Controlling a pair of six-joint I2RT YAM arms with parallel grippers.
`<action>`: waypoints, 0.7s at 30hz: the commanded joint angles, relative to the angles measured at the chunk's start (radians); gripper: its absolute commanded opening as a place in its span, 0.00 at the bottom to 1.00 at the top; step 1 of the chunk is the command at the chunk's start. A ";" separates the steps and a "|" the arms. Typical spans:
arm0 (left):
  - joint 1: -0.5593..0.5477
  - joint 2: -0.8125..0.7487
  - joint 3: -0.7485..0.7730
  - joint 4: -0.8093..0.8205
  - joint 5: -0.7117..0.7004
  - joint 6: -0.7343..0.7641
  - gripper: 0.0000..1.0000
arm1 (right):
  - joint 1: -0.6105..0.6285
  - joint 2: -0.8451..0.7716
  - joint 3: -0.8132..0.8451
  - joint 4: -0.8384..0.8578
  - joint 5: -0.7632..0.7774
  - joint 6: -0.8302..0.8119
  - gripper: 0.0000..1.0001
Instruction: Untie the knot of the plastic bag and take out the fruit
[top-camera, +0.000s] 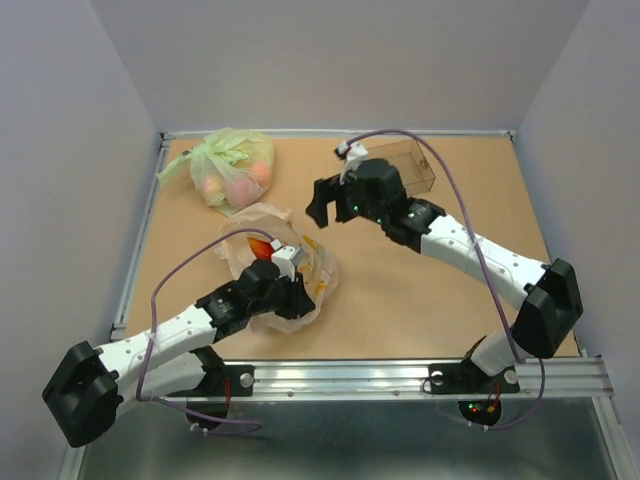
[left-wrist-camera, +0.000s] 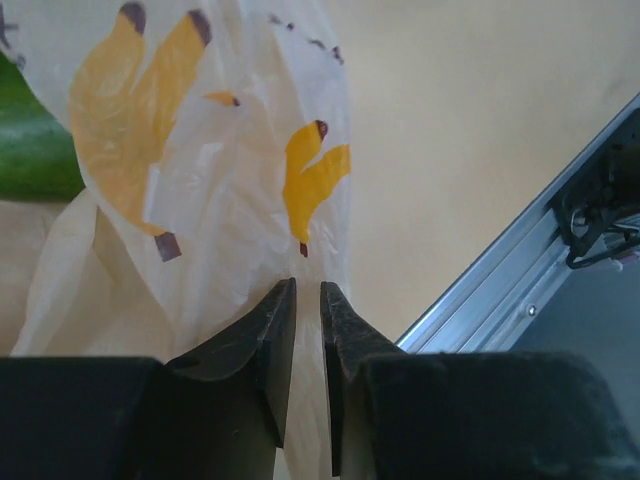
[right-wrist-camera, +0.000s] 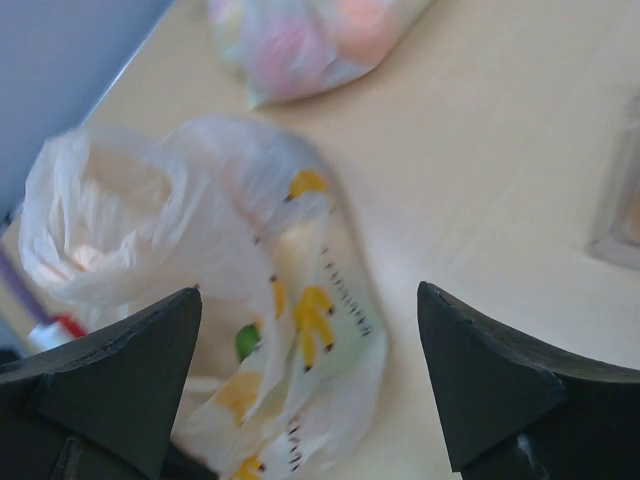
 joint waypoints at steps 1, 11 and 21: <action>-0.010 -0.010 -0.035 0.065 -0.058 -0.109 0.27 | 0.108 0.024 -0.099 -0.045 -0.059 0.016 0.93; -0.010 -0.048 -0.119 0.097 -0.121 -0.170 0.27 | 0.214 0.167 -0.136 -0.040 0.199 0.098 0.85; -0.010 -0.140 -0.154 0.045 -0.200 -0.233 0.28 | 0.153 0.165 -0.231 -0.045 0.356 0.216 0.07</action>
